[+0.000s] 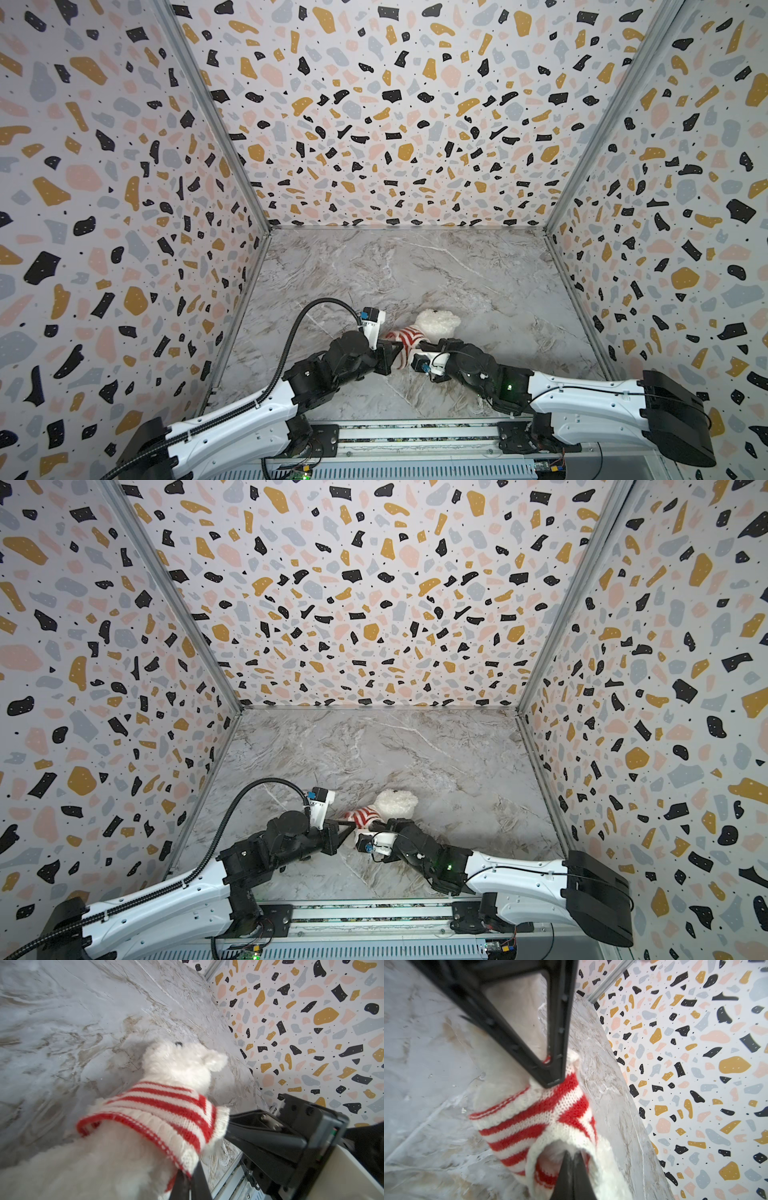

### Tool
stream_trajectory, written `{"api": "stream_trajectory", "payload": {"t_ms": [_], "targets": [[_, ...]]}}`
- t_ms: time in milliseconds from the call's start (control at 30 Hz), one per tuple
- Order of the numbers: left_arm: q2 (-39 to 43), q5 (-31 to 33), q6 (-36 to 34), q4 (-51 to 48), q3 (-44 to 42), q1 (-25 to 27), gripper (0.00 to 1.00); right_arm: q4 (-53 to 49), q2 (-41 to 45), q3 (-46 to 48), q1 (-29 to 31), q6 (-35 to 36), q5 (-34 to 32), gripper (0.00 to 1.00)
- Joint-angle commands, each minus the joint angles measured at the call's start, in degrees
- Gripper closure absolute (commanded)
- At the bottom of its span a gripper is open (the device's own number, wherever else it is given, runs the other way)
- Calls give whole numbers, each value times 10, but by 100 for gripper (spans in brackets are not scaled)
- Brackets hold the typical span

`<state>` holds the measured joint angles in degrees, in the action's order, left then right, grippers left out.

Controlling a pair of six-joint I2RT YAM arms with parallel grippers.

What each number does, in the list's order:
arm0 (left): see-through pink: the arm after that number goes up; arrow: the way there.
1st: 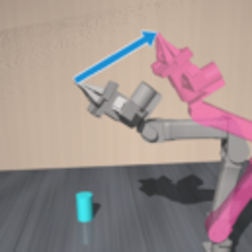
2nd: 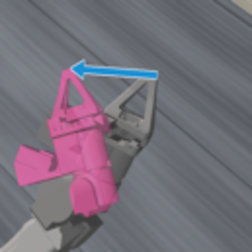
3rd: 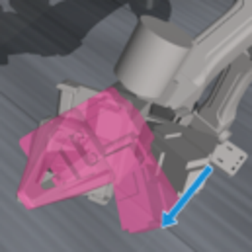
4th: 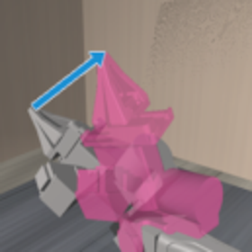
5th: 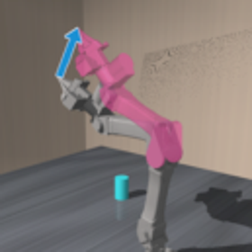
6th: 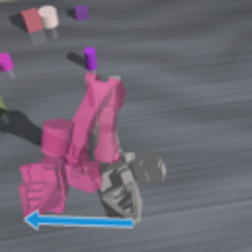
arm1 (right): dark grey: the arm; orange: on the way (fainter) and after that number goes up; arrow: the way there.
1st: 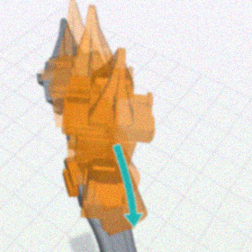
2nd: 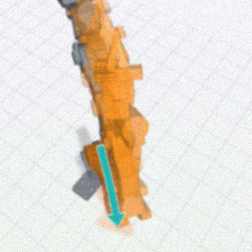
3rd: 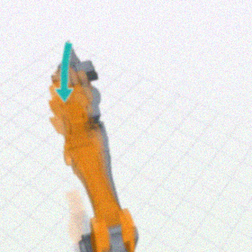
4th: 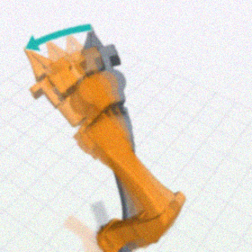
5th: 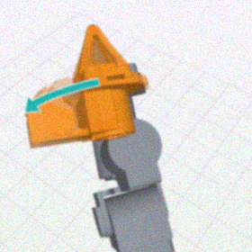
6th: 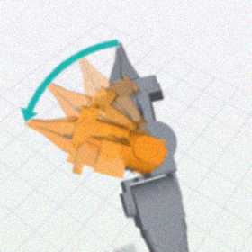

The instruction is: Dress the teddy bear

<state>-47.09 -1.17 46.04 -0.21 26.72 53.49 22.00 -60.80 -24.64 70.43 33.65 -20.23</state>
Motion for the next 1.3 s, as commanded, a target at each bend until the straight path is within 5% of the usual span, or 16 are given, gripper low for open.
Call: {"api": "stream_trajectory", "payload": {"t_ms": [0,400,667,933,1267], "targets": [[11,8,-12,-20,2,-21,100,-36,32,6,30,-28,-34,100],[6,-14,-40,-21,-42,-105,100,-61,84,11,136,-74,-97,100],[-23,-55,-59,-6,-48,-109,100,-51,64,5,150,-112,-99,99],[10,-92,-15,44,-79,-109,100,-26,72,4,150,-153,-73,71],[18,-98,8,75,-91,-97,100,-4,2,-56,123,-199,-26,61]]}}
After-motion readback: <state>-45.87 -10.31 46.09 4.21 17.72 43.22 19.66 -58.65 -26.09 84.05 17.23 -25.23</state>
